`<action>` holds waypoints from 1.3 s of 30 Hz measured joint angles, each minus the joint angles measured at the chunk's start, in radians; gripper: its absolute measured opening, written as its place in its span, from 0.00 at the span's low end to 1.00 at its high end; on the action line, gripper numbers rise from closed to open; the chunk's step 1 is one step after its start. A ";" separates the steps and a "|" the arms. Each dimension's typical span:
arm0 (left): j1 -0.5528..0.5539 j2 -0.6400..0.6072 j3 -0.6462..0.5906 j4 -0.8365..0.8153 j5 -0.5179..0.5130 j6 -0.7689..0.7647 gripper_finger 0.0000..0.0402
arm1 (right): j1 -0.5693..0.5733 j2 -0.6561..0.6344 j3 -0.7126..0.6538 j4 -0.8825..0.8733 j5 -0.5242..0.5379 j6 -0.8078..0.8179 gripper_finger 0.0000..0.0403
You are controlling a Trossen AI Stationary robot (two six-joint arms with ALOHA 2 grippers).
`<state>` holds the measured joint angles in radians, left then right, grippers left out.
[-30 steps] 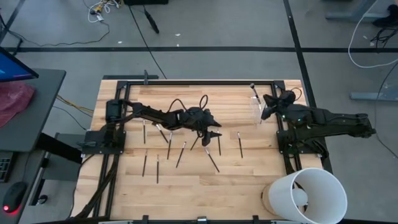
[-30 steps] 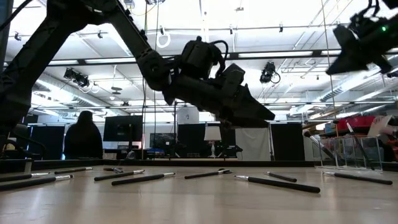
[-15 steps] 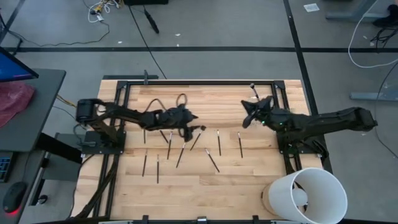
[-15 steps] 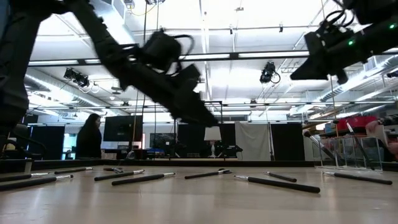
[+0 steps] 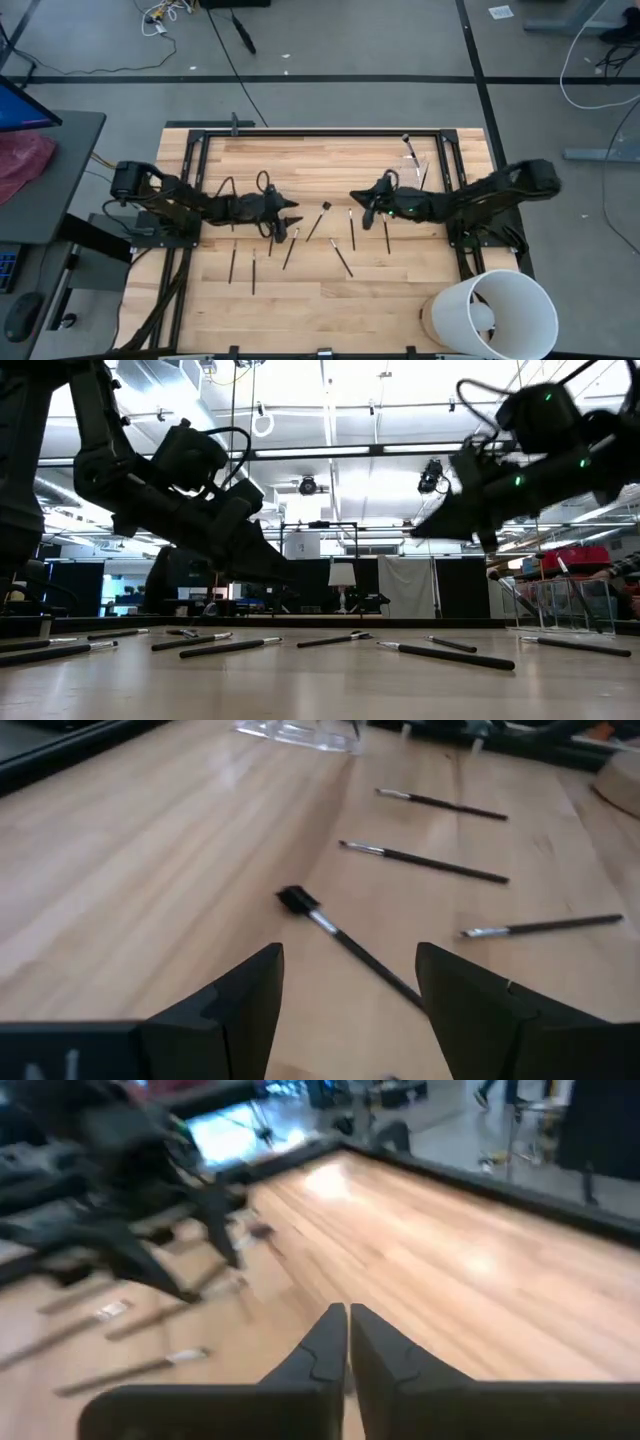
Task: Put items in baskets/containers
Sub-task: Put the eye groomer brush into the transparent organizer
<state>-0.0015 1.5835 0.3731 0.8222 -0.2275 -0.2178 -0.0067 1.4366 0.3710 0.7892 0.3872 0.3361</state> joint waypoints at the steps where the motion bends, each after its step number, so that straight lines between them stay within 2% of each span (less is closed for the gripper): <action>1: -0.018 0.011 0.006 -0.002 -0.011 0.000 0.58 | 0.000 0.038 0.000 0.015 0.004 0.006 0.07; 6: -0.083 0.104 0.062 -0.001 -0.097 -0.037 0.58 | 0.003 0.175 0.008 0.067 0.017 0.032 0.18; 12: -0.088 0.254 0.148 0.042 -0.130 -0.061 0.58 | 0.049 0.239 0.041 0.093 0.017 -0.044 0.31; 16: -0.085 0.338 0.196 0.103 -0.148 -0.052 0.58 | 0.109 0.241 0.041 0.088 0.015 -0.111 0.34; 21: -0.060 0.406 0.233 0.113 -0.153 -0.052 0.55 | 0.167 0.242 0.041 0.092 0.015 -0.117 0.34; 29: -0.016 0.453 0.242 0.124 -0.120 -0.060 0.37 | 0.184 0.242 0.041 0.110 0.016 -0.109 0.30; 36: 0.004 0.459 0.242 0.108 -0.092 -0.060 0.06 | 0.185 0.242 0.041 0.089 0.016 -0.113 0.28; 39: 0.018 0.459 0.242 0.096 -0.070 -0.067 0.03 | 0.185 0.240 0.041 0.065 0.015 -0.117 0.28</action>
<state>0.0166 2.0430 0.6151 0.9180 -0.2971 -0.2846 0.1783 1.6762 0.4118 0.8538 0.4026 0.2192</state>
